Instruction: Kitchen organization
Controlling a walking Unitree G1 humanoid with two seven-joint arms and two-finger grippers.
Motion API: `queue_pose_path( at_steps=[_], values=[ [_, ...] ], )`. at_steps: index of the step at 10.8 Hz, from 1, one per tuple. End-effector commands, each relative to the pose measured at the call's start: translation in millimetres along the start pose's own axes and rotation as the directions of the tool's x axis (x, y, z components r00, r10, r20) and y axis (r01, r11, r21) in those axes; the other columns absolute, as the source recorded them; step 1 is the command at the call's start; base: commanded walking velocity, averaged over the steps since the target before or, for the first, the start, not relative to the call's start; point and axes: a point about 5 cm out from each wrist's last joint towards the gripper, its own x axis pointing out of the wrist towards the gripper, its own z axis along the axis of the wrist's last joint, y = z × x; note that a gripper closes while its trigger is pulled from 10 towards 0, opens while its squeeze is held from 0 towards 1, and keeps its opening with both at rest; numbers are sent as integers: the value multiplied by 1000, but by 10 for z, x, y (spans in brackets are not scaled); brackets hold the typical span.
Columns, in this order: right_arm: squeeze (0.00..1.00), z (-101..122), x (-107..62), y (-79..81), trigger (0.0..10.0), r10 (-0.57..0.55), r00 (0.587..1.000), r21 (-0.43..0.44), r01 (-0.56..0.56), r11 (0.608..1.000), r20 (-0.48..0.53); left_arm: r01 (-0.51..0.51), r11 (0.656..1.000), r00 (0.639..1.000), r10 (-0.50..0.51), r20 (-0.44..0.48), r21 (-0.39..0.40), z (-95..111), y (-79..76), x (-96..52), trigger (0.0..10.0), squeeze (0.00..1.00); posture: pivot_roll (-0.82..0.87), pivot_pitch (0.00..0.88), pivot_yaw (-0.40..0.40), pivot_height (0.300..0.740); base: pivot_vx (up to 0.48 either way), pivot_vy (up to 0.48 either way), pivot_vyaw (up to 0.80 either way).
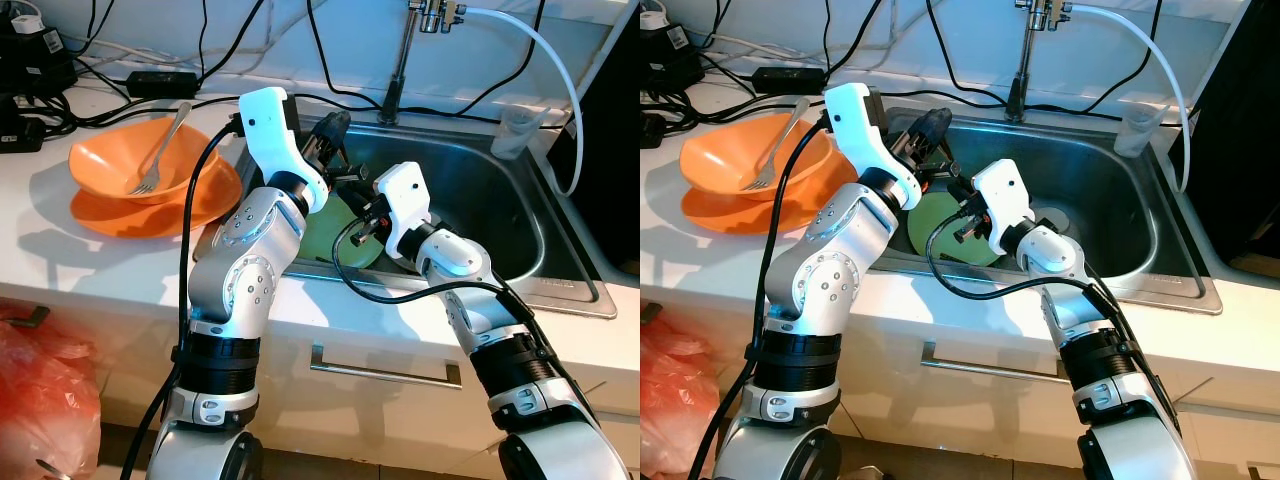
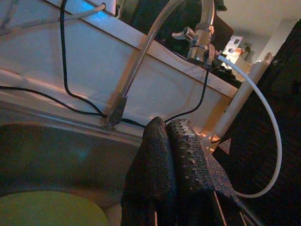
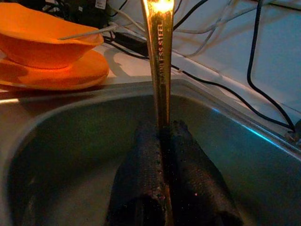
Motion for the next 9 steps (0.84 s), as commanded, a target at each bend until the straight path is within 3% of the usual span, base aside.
queue_pose_path(
  at_steps=[1,2,3,4,5,7,8,9],
  values=[
    [0,6,-21,-67,0,-21,1000,1,21,1000,1,36,997,999,-35,2,-65,-54,-154,9,10000,0,-45,0,-36,740,0,0,0],
    [0,5,-25,-77,0,-22,1000,-2,22,1000,-1,35,997,999,-35,2,-67,-64,-157,8,10000,0,-47,0,-39,740,0,0,0],
    [0,1,-28,-80,1098,-21,1000,-4,21,1000,-4,33,997,999,-33,0,-70,-73,-156,8,10000,0,-50,0,-38,740,0,0,0],
    [0,-4,-30,-83,4941,-22,1000,-6,22,1000,-7,34,997,999,-34,0,-71,-75,-160,9,10000,0,-51,0,-38,740,0,0,0],
    [0,-12,-34,-81,10000,-23,1000,-8,23,1000,-11,38,996,999,-38,-1,-75,-79,-166,12,10000,0,-53,0,-38,740,0,0,0],
    [0,-15,-37,-77,10000,-21,1000,-8,20,1000,-15,45,995,999,-45,0,-85,-83,-175,11,10000,0,-54,0,-38,740,0,0,0],
    [0,-25,-47,-77,10000,-20,1000,-7,20,1000,-19,41,995,999,-42,-8,-93,-106,-174,3,10000,1000,-57,0,-37,740,0,0,0],
    [0,-27,-51,-77,10000,-21,1000,-7,21,1000,-19,44,994,999,-45,-9,-97,-110,-183,2,10000,1000,-58,0,-37,740,0,0,0]
  ],
)
